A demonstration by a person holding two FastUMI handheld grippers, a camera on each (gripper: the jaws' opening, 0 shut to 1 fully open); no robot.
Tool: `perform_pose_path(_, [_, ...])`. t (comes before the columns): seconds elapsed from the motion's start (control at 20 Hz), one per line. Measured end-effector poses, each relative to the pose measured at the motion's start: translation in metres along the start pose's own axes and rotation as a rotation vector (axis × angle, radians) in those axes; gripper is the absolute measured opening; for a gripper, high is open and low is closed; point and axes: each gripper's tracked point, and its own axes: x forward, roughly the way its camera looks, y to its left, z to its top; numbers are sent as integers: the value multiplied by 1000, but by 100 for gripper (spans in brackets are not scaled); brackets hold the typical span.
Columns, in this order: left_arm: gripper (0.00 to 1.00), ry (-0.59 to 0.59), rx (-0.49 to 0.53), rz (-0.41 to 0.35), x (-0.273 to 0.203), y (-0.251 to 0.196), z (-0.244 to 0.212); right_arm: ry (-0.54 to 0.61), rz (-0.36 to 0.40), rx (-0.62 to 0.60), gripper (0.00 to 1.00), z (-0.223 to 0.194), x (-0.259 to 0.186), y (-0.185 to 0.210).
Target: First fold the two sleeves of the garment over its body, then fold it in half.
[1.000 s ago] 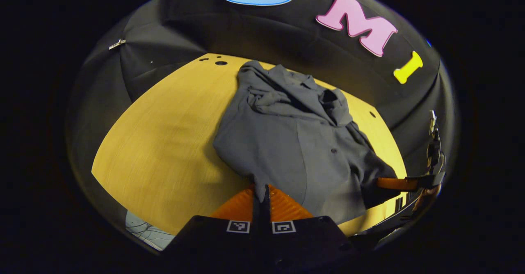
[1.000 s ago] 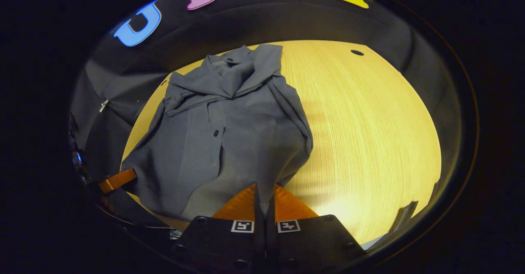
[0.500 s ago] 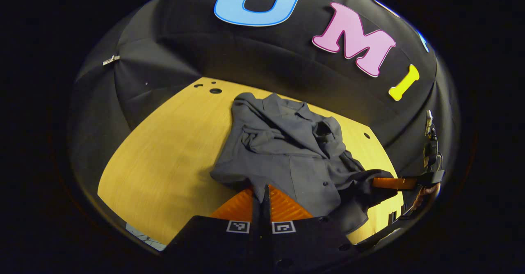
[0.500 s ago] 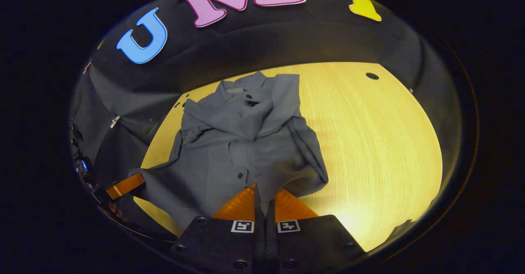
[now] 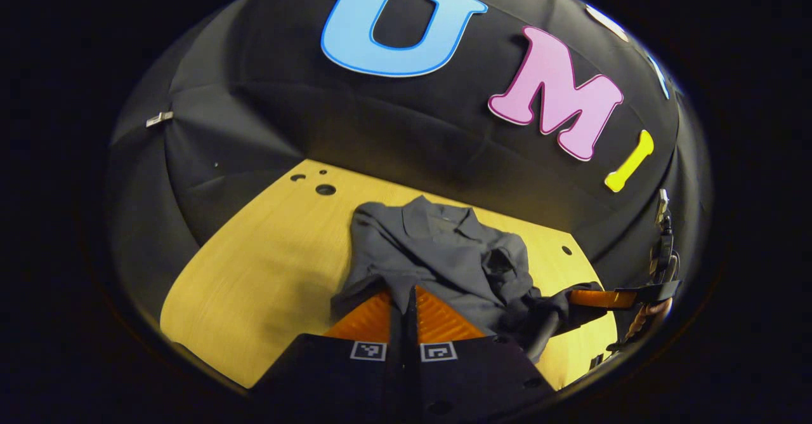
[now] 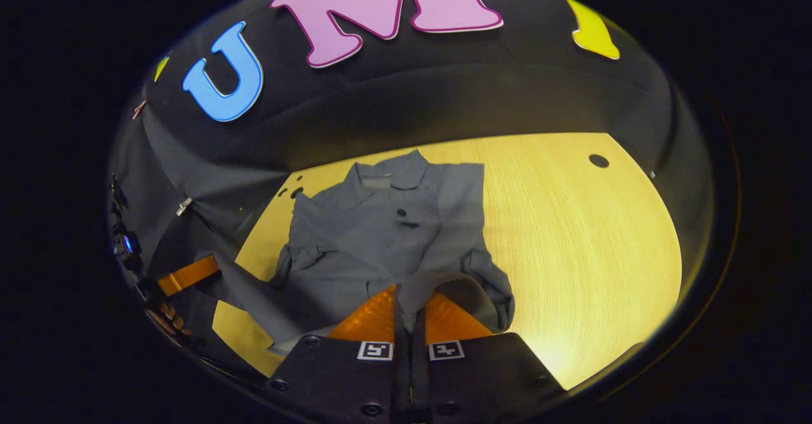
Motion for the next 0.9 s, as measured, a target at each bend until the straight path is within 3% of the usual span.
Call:
perform_pose_path(0.55, [5, -151, 89, -13, 104, -12, 105, -172, -20, 13, 6, 124, 72, -12])
perform_pose_path(0.9, [5, -194, 91, -10, 202, 7, 122, -248, -73, 35, 6, 154, 145, -30])
